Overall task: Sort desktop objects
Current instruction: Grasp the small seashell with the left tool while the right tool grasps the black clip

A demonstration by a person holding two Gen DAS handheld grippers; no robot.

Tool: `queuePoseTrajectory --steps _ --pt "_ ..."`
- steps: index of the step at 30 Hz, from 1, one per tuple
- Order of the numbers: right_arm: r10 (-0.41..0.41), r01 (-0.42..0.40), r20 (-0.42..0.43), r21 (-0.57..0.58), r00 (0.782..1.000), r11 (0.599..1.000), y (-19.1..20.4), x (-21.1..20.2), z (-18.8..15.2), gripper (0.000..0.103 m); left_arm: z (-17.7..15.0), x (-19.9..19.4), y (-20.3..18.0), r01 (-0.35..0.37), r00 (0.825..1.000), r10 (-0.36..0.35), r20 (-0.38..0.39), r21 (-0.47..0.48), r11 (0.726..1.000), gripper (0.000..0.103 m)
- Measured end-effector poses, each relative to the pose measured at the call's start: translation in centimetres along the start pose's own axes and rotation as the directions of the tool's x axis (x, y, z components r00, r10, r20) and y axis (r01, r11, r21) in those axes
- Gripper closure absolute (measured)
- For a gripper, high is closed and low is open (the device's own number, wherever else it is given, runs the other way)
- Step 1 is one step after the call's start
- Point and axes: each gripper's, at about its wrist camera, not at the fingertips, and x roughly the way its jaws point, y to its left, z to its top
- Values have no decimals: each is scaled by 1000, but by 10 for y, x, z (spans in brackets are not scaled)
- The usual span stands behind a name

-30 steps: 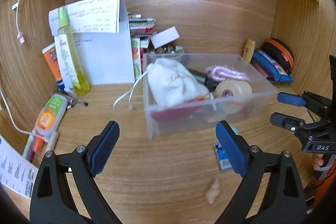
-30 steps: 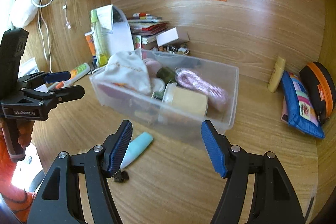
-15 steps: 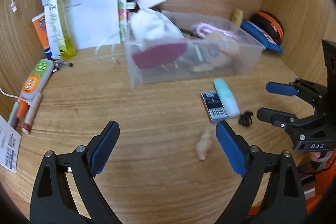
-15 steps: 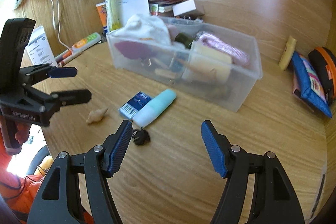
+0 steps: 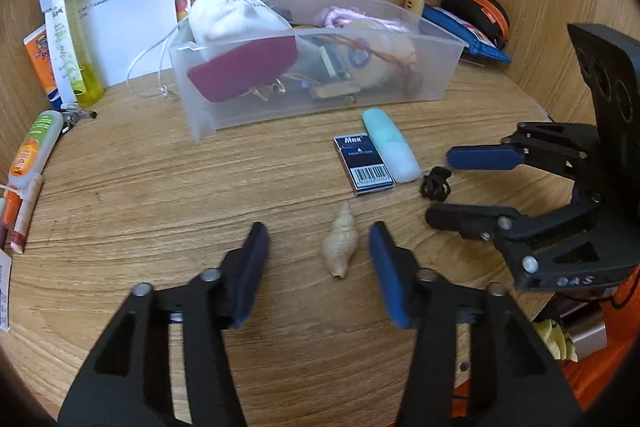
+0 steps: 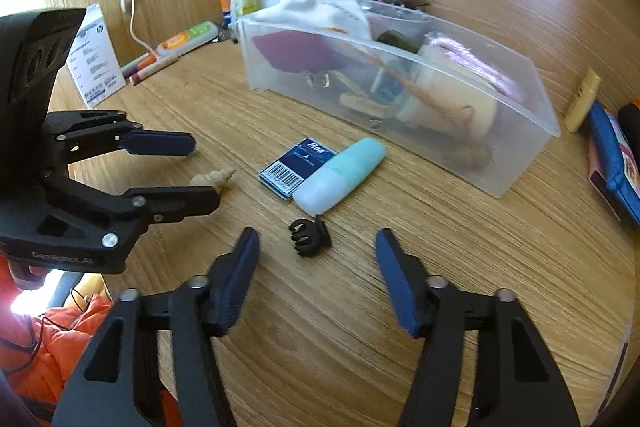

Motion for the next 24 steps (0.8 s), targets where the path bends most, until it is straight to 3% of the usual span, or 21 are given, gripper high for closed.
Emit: queuePoseTrajectory --steps 7,10,17,24 --pt "14 -15 -12 -14 1000 1000 3 6 4 83 -1 2 -3 8 1000 -9 17 31 999 86" --pt "25 -25 -11 -16 1000 1000 4 6 3 83 -1 1 -2 44 999 -45 17 24 999 86" --pt "29 -30 22 18 999 999 -5 -1 8 83 11 -7 3 16 998 -17 61 16 1000 86" --pt "-46 43 121 32 992 999 -22 -26 27 83 32 -19 5 -7 991 4 132 21 1000 86"
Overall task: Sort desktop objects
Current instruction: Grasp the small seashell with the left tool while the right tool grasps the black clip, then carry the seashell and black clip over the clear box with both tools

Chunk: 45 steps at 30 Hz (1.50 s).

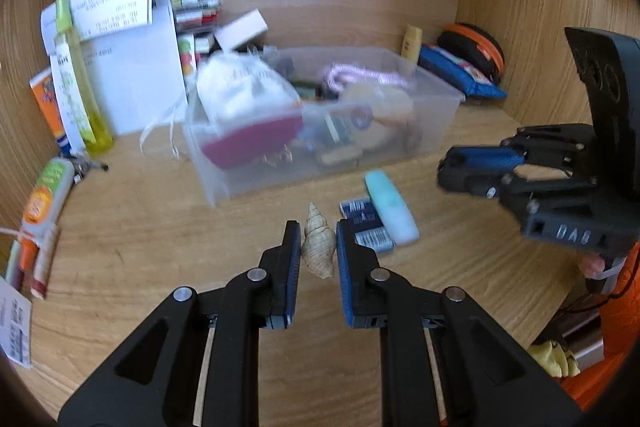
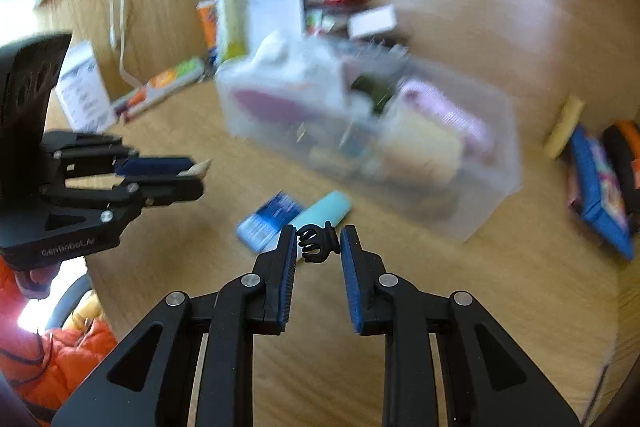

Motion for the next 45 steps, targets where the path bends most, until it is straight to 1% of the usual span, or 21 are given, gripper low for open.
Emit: queuePoseTrajectory --steps 5,10,13,16,24,28,31,33,35,39,41,43,45 --pt "-66 63 79 36 995 997 -24 -20 20 83 23 -9 3 2 997 -2 76 1 1000 86" --pt "-113 106 129 56 985 993 -42 -34 40 83 49 -12 7 -5 990 3 142 13 1000 86" --pt "-131 125 149 47 980 991 -46 -36 51 83 65 -11 9 2 985 -5 171 18 1000 86" --pt "-132 126 166 47 977 991 -52 -36 61 83 82 -9 13 -2 981 -2 194 20 1000 86" --pt "-154 145 188 62 970 988 -67 -24 92 83 125 3 21 -3 971 0 237 12 1000 86" --pt "-150 135 193 87 970 987 -76 -14 110 83 143 23 28 13 975 -9 224 -17 1000 86" --pt "-145 124 185 122 972 985 -83 -1 118 83 148 45 32 28 982 -20 189 -41 999 86" --pt "-137 112 181 141 974 984 -88 7 118 83 149 61 33 43 987 -34 159 -57 997 86" --pt "-149 124 161 159 976 979 -92 21 114 83 148 75 30 50 990 -41 135 -62 997 86" --pt "-156 134 102 192 983 972 -103 45 107 83 140 96 28 68 994 -63 95 -55 996 86" --pt "-181 164 64 216 981 963 -110 55 104 83 138 109 30 62 997 -59 47 -70 996 86" --pt "-191 173 52 237 980 956 -115 60 102 83 135 116 33 67 997 -64 30 -82 994 86" --pt "-197 181 42 250 979 951 -117 63 100 83 133 119 33 45 999 -43 21 -83 996 86"
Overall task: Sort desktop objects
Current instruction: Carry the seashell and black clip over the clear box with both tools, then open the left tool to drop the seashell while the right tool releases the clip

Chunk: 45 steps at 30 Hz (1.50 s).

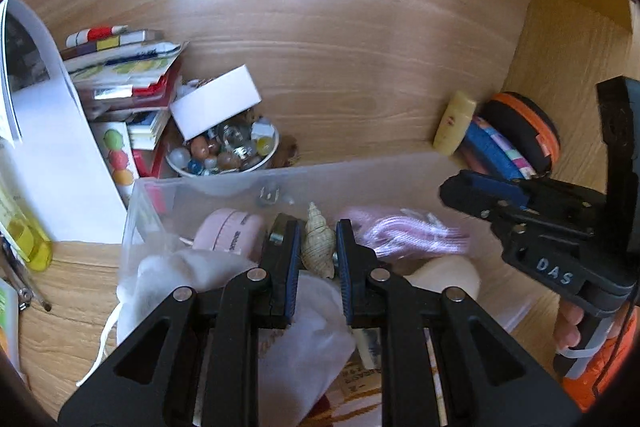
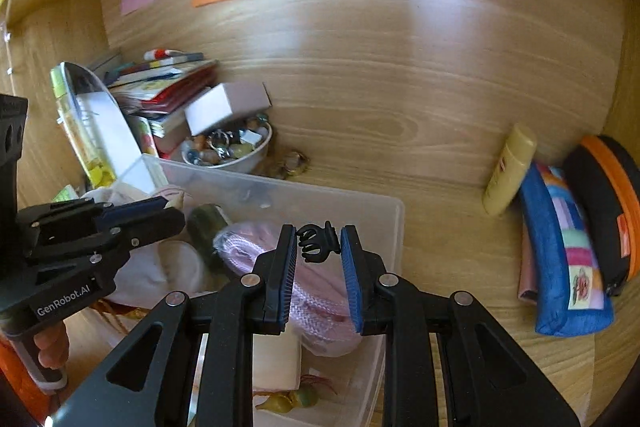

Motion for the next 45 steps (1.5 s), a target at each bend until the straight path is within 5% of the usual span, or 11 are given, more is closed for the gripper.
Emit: queuePoseTrajectory --steps 18,28,39,45 --pt "-17 17 5 -2 1000 1000 7 9 -7 81 -7 6 -3 -59 998 59 9 27 998 84" --pt "-24 26 33 -48 999 999 21 0 -10 45 -5 -12 -5 -44 998 42 56 25 999 60" --pt "-104 111 105 -66 989 992 27 -23 -5 31 0 -46 -6 -22 989 20 148 9 1000 34" --pt "-66 73 148 -45 987 996 27 -52 -8 27 -1 -79 -12 -43 983 35 181 41 998 23"
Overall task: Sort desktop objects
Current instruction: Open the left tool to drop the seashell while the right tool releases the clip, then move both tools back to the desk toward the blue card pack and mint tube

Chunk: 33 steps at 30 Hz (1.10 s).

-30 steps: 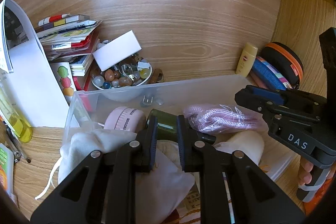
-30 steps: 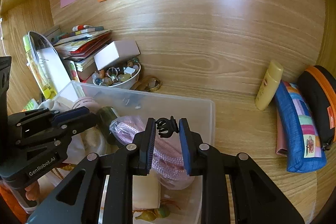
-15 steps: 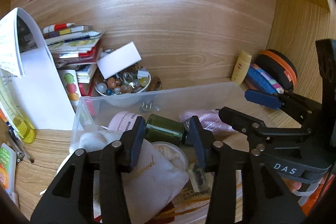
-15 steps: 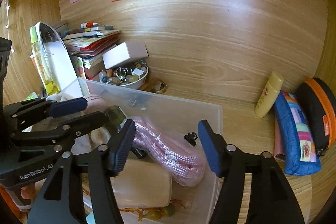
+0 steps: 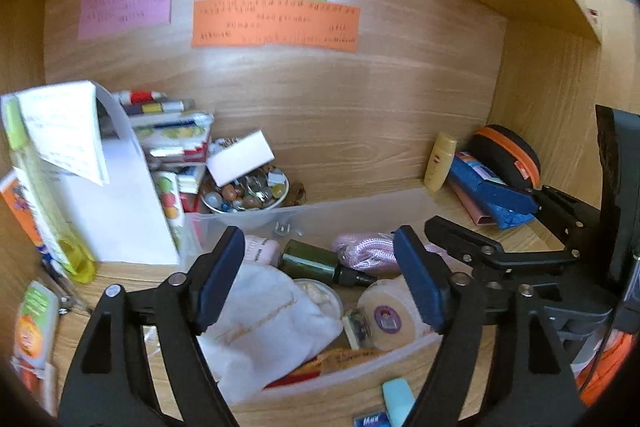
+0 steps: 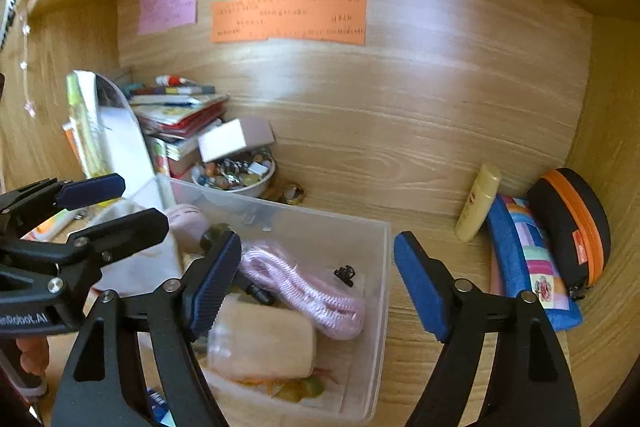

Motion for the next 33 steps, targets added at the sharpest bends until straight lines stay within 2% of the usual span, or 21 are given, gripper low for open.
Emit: queuePoseTrajectory --steps 2,5,7,10,15,18,21,24,29,31,33 --pt "13 -13 7 -7 1000 1000 3 -10 -2 27 -3 -13 0 2 1000 -2 20 12 1000 11" --pt "32 -31 26 -42 999 999 11 -27 -10 24 -13 -30 -1 0 999 -2 34 51 999 10" --pt "58 -55 38 -69 998 996 19 -41 -19 17 -22 -36 -1 -17 1000 16 18 80 997 10" --pt "69 -65 31 -116 997 991 31 -53 -33 17 -41 -39 -1 -18 999 22 -35 122 992 10" --pt "92 -102 -57 -223 994 969 49 -58 -67 17 -75 -41 4 -8 990 31 -139 164 986 10" --pt "122 -154 -143 -236 982 959 54 -51 -85 17 -91 -41 10 11 981 18 -194 149 989 10" --pt "144 -194 -226 -219 963 956 53 -42 -99 17 -105 -40 16 45 967 -13 -253 123 991 10" --pt "179 -241 -291 -195 940 951 51 -35 -107 17 -116 -36 13 60 956 -17 -292 141 988 10" --pt "238 -316 -340 -195 910 929 53 -30 -111 17 -130 -34 9 81 946 -35 -322 129 988 10" --pt "262 -356 -381 -202 887 912 55 -23 -110 17 -132 -35 9 78 946 -34 -322 124 989 10" --pt "260 -373 -403 -232 878 898 58 -16 -110 18 -131 -38 9 77 949 -35 -313 122 990 10"
